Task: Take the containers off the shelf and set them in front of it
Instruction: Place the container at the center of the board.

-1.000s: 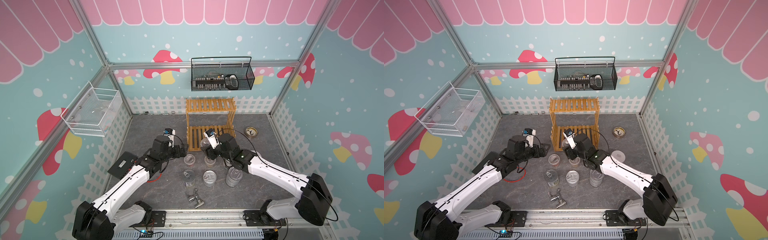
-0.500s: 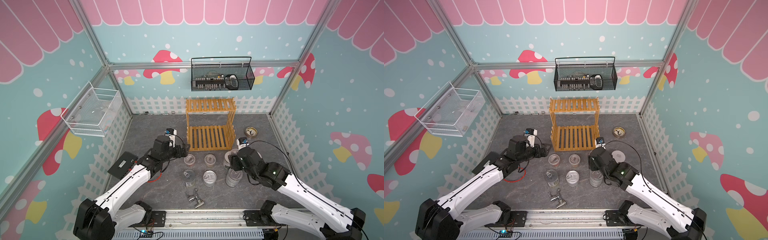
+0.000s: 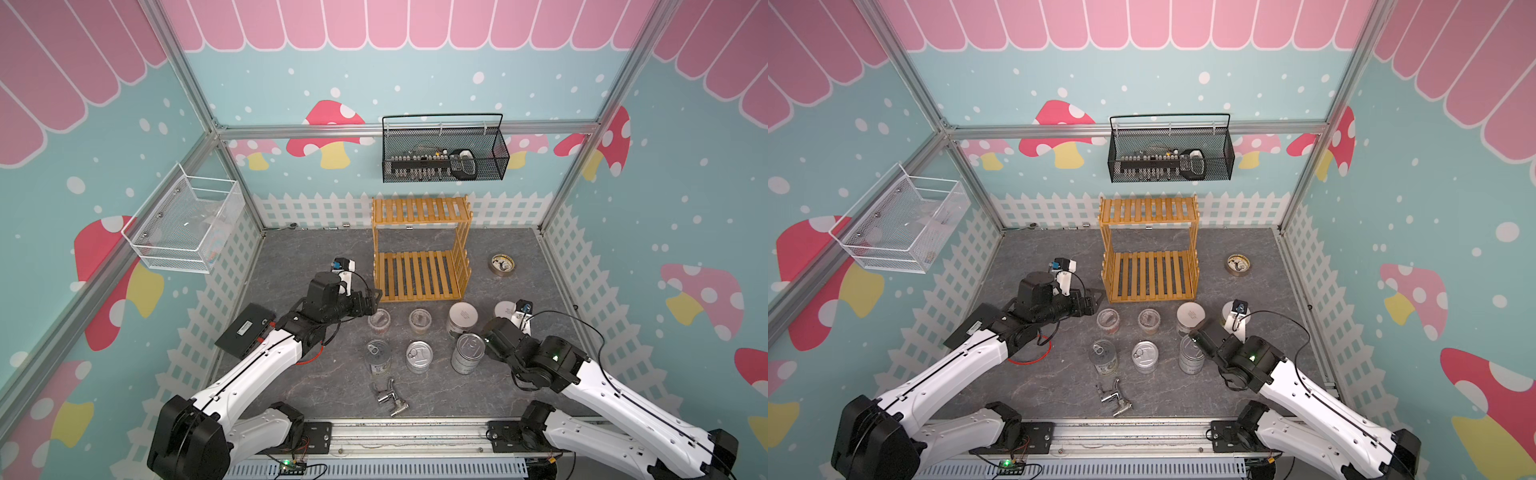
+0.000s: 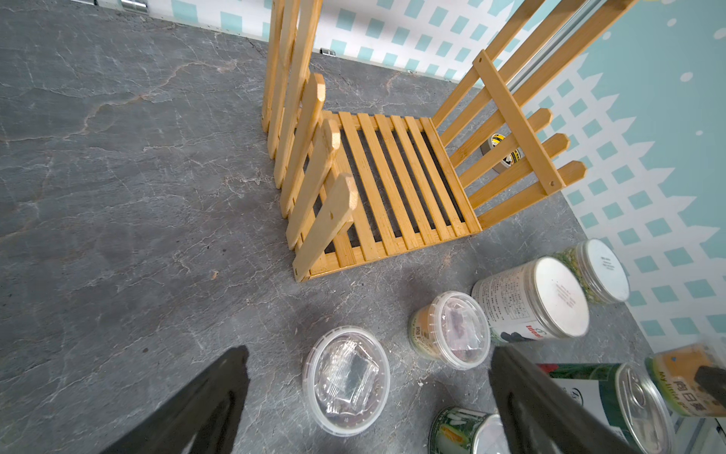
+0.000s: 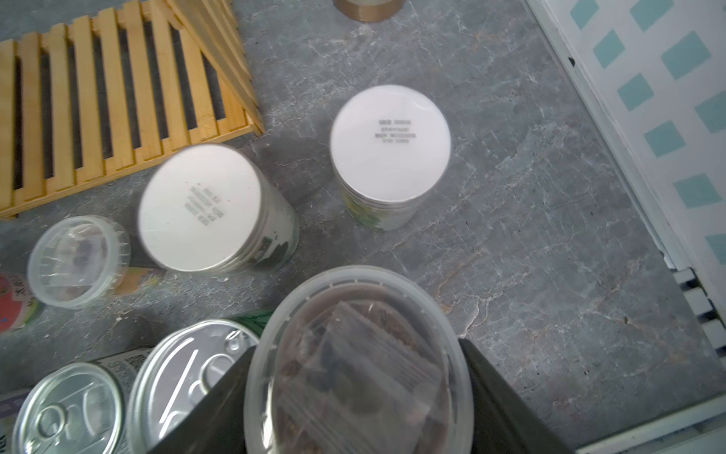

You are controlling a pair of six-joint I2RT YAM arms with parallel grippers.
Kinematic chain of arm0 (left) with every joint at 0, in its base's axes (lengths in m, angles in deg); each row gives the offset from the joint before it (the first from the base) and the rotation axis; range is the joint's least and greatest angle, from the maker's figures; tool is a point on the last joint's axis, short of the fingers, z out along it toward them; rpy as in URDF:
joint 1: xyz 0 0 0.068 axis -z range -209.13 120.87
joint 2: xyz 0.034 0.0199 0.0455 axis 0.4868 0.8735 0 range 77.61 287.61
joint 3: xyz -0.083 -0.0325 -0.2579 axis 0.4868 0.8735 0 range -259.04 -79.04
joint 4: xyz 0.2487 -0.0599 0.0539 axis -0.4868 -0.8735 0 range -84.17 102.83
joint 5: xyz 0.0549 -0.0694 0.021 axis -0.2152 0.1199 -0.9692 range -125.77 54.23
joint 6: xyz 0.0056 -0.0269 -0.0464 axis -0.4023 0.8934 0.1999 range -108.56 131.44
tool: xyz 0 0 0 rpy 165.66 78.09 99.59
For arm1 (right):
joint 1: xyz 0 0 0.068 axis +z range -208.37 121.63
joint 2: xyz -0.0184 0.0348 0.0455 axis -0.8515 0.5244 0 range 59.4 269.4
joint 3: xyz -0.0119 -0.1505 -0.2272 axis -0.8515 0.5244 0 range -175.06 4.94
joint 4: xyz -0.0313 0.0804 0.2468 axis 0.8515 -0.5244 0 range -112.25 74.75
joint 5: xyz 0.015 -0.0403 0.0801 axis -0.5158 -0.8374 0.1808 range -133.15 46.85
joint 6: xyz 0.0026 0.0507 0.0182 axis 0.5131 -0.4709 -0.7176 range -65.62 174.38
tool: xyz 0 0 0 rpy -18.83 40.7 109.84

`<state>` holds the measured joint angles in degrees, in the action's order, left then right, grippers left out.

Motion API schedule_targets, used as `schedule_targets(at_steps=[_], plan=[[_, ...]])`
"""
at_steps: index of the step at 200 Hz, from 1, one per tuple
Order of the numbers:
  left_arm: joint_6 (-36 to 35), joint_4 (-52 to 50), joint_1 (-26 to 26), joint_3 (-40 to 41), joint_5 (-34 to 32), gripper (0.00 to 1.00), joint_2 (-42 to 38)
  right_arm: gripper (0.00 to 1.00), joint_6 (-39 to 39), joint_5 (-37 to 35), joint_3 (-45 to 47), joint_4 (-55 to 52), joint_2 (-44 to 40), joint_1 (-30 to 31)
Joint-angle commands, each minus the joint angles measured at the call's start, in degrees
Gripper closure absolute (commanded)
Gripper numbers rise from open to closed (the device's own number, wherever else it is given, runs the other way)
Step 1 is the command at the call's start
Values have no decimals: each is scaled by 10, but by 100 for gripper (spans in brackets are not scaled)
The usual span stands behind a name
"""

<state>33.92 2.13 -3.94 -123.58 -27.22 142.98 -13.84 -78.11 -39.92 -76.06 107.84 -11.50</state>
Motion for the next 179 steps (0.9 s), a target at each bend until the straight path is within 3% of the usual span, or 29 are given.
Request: schedule_targets(at_steps=[1,79,128,179], plan=[[-5,13,-3,5,7,1,0,32,-79,-9,35,-21,2,-1],[-6,13,-3,5,7,1,0,33,-170,-14,106,16,11,-15],[-7,12,-2,6,4,1,-2,32,-162,9,168,105,45,-53],[-8,12,-4,4,3,1,4,31,-152,-18,187,123,64,-75]])
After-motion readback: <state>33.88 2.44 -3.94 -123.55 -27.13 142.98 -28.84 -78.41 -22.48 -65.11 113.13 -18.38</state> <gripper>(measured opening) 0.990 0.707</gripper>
